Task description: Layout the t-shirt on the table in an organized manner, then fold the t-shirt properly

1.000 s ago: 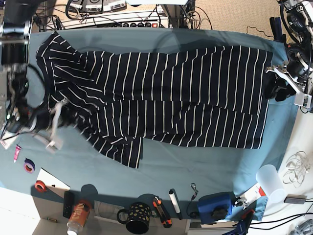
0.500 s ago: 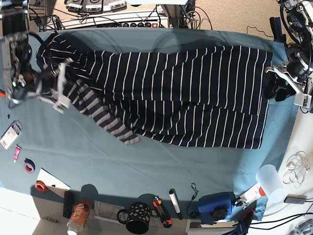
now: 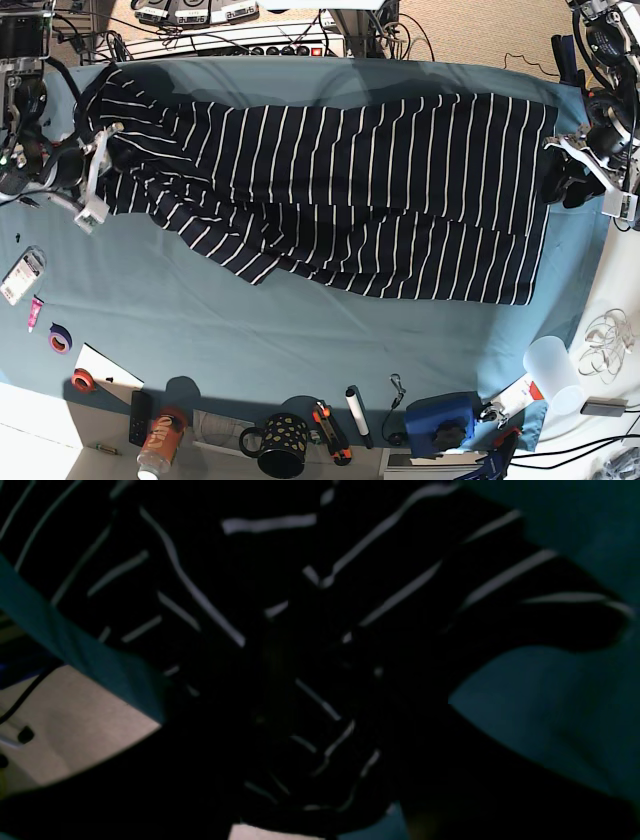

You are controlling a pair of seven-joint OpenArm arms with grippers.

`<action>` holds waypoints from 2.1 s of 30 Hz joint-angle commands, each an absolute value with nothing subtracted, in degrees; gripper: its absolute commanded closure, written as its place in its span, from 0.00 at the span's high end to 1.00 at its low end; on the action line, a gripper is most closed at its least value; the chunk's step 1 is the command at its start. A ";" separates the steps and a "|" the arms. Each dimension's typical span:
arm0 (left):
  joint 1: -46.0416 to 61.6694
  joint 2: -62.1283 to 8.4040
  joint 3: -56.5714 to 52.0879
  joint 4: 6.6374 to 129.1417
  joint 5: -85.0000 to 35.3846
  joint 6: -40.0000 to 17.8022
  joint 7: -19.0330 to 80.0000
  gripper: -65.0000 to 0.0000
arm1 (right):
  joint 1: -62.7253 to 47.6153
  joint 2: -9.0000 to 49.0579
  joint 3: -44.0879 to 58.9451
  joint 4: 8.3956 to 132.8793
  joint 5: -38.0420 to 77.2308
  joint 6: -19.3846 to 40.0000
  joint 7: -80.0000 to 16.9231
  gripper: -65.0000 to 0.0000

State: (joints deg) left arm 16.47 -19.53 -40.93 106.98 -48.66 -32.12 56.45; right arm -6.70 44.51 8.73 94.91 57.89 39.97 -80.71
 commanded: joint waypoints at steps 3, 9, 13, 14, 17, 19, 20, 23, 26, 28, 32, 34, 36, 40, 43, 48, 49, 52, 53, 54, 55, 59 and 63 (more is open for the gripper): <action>16.23 -20.47 -41.36 107.85 -49.65 -32.16 55.70 0.40 | -3.51 46.63 14.41 95.66 62.17 40.00 -80.00 0.29; 16.34 -20.47 -46.83 107.85 -49.76 -31.94 55.61 0.40 | 5.52 43.46 22.90 95.66 68.71 40.00 -80.00 0.29; 16.36 -20.47 -55.00 107.85 -51.37 -31.99 55.66 0.40 | 8.40 43.31 18.61 95.64 68.95 40.00 -80.00 0.29; 16.36 -20.47 -57.06 107.85 -52.23 -31.99 55.70 0.40 | 8.82 43.31 16.99 95.64 68.77 40.00 -80.00 0.29; 16.36 -20.49 -62.06 107.85 -53.23 -32.01 56.14 0.40 | 10.85 41.67 10.94 95.64 64.58 40.00 -80.00 0.29; 16.36 -20.49 -64.05 107.85 -53.23 -32.53 57.25 0.40 | 12.58 39.31 5.87 95.64 61.01 40.00 -79.61 0.29; 16.36 -20.49 -64.40 107.85 -53.47 -33.15 58.15 0.40 | 13.47 38.11 3.07 95.64 59.13 40.00 -78.50 0.29; 16.36 -20.45 -64.25 107.85 -56.12 -33.50 60.47 0.40 | 16.27 34.57 -5.58 95.64 52.49 40.00 -75.85 0.29; 16.34 -20.47 -64.27 107.85 -57.52 -33.47 60.42 0.40 | 19.29 31.20 -12.99 95.64 45.63 40.00 -74.81 0.29; 16.36 -20.47 -64.27 107.85 -57.47 -33.47 60.47 0.40 | 21.12 29.23 -16.27 95.64 39.77 40.00 -72.62 0.29; 16.36 -20.47 -64.27 107.85 -57.47 -33.47 60.45 0.40 | 22.87 26.44 -20.38 95.53 27.05 38.74 -70.24 0.29; 16.34 -20.47 -64.27 107.85 -57.49 -33.47 60.40 0.40 | 22.87 26.20 -22.52 95.15 23.90 38.26 -70.28 0.29; 16.36 -20.47 -64.27 107.85 -57.49 -33.50 60.40 0.40 | 22.85 26.22 -24.36 94.59 23.24 37.34 -70.26 0.29; 16.34 -20.47 -64.27 107.85 -57.52 -33.47 60.40 0.40 | 22.87 26.20 -25.85 93.10 22.83 35.22 -70.17 0.29; 16.34 -20.47 -64.27 107.85 -57.52 -33.47 60.40 0.40 | 22.87 26.22 -25.85 92.05 22.83 34.72 -69.73 0.29; 16.34 -20.47 -64.27 107.85 -57.52 -33.47 60.40 0.40 | 22.87 26.20 -25.85 92.01 22.87 34.74 -69.30 0.20; 16.34 -20.47 -64.27 107.85 -57.52 -33.47 60.38 0.40 | 22.87 26.22 -25.85 92.01 22.85 34.74 -69.17 0.12; 16.34 -20.47 -64.27 107.85 -57.52 -33.47 60.36 0.40 | 22.87 26.22 -25.82 92.03 22.81 34.74 -67.81 0.00; 16.34 -20.47 -64.27 107.85 -57.52 -33.47 60.27 0.40 | 22.87 26.24 -25.82 92.03 22.61 34.74 -66.78 0.00; 16.36 -20.47 -64.27 107.85 -57.52 -33.47 59.96 0.40 | 22.87 26.24 -25.82 92.03 21.76 34.72 -65.47 0.00; 16.34 -20.47 -64.27 107.85 -57.52 -33.47 59.94 0.40 | 22.90 26.22 -25.82 92.03 20.18 34.65 -63.81 0.00; 16.36 -20.47 -64.27 107.85 -57.56 -33.47 59.99 0.40 | 23.24 26.55 -25.78 92.03 12.97 29.71 -56.88 0.00; 16.34 -20.47 -64.27 107.85 -57.71 -33.47 59.99 0.40 | 24.80 26.55 -25.78 92.03 9.74 25.93 -55.79 0.00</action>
